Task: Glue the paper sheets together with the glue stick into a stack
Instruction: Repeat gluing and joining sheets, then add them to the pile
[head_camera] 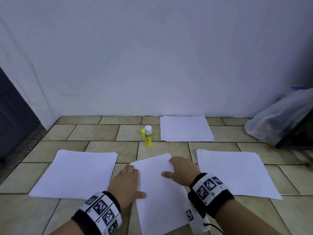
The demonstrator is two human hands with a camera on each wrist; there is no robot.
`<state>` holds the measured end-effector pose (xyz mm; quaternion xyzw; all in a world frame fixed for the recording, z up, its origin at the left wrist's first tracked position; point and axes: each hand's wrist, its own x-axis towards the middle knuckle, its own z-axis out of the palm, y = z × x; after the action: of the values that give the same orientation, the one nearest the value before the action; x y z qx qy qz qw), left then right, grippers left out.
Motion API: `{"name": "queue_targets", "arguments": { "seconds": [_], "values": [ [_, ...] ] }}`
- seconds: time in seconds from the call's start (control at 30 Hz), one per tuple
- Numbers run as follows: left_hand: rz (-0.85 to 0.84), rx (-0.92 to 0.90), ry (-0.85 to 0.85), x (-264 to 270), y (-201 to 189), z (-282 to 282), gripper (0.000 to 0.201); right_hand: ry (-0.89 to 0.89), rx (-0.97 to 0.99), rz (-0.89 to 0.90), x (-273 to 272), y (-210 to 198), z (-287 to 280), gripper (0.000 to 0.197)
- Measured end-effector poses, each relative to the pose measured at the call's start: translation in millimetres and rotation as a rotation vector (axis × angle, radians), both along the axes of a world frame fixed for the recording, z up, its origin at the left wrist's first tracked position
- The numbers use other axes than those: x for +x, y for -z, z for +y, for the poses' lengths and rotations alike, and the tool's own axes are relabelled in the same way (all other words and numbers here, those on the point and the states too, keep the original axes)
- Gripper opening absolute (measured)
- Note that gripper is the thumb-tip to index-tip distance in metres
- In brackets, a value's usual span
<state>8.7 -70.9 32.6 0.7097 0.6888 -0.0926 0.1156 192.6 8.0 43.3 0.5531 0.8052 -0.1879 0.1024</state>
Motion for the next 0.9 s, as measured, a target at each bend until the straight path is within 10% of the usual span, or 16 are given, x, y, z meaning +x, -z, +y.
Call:
{"name": "queue_targets", "arguments": {
  "seconds": [0.43, 0.73, 0.9],
  "values": [
    [0.175, -0.048, -0.032, 6, -13, -2, 0.015, -0.037, 0.024, -0.206, 6, -1, -28, 0.079],
    [-0.036, -0.290, 0.042, -21, -6, 29, 0.097, -0.042, -0.047, -0.179, 14, 8, -5, 0.091],
    [-0.066, -0.382, 0.034, -27, 0, 33, 0.104, -0.028, -0.165, -0.107, 22, 7, -7, 0.120]
  ]
}}
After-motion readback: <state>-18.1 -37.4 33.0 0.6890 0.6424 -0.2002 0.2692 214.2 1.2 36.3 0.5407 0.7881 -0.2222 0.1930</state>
